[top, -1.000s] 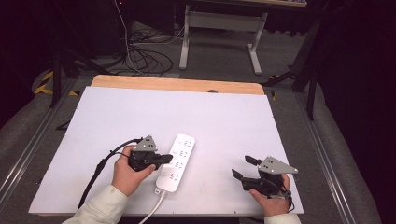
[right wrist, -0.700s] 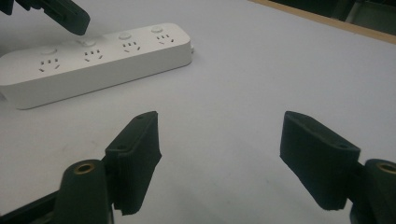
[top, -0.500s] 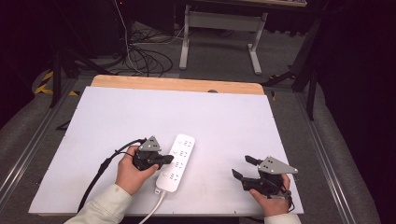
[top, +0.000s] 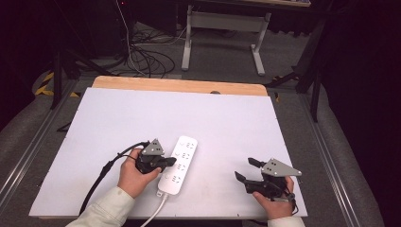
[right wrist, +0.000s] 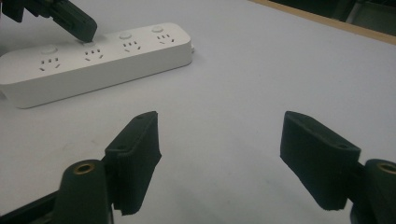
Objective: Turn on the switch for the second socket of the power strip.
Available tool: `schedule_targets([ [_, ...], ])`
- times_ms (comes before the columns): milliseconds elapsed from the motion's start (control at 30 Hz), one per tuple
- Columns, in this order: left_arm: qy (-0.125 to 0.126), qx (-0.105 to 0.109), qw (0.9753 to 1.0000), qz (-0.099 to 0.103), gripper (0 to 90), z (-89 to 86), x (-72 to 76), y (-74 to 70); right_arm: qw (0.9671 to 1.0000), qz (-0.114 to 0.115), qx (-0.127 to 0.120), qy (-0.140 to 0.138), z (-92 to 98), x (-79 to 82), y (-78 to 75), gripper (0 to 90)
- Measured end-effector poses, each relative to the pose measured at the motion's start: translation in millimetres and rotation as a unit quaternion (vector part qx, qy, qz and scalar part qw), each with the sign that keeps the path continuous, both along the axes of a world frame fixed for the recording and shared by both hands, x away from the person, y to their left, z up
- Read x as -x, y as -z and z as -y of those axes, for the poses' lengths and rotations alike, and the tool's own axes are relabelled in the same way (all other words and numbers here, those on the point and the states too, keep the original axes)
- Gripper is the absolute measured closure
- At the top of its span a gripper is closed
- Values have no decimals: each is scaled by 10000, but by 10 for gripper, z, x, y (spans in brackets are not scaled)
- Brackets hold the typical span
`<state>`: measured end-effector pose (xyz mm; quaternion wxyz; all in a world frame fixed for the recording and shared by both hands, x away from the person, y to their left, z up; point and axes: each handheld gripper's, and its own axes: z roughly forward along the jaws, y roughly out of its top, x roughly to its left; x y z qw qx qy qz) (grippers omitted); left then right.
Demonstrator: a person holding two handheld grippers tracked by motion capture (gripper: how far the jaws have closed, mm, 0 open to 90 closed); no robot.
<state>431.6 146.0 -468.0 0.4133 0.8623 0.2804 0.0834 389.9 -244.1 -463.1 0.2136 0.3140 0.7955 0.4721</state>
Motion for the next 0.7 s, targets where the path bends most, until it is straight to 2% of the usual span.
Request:
schedule_targets([
  [200,134,-41,9998,127,900,-14,-4,12,10000,6,7,-6,-1,2,0,289],
  [533,132,-59,9996,237,900,-3,7,32,10000,13,5,-6,-1,5,-1,289],
  [700,115,-73,9997,222,900,4,7,30,10000,16,12,-7,-2,6,-1,289],
])
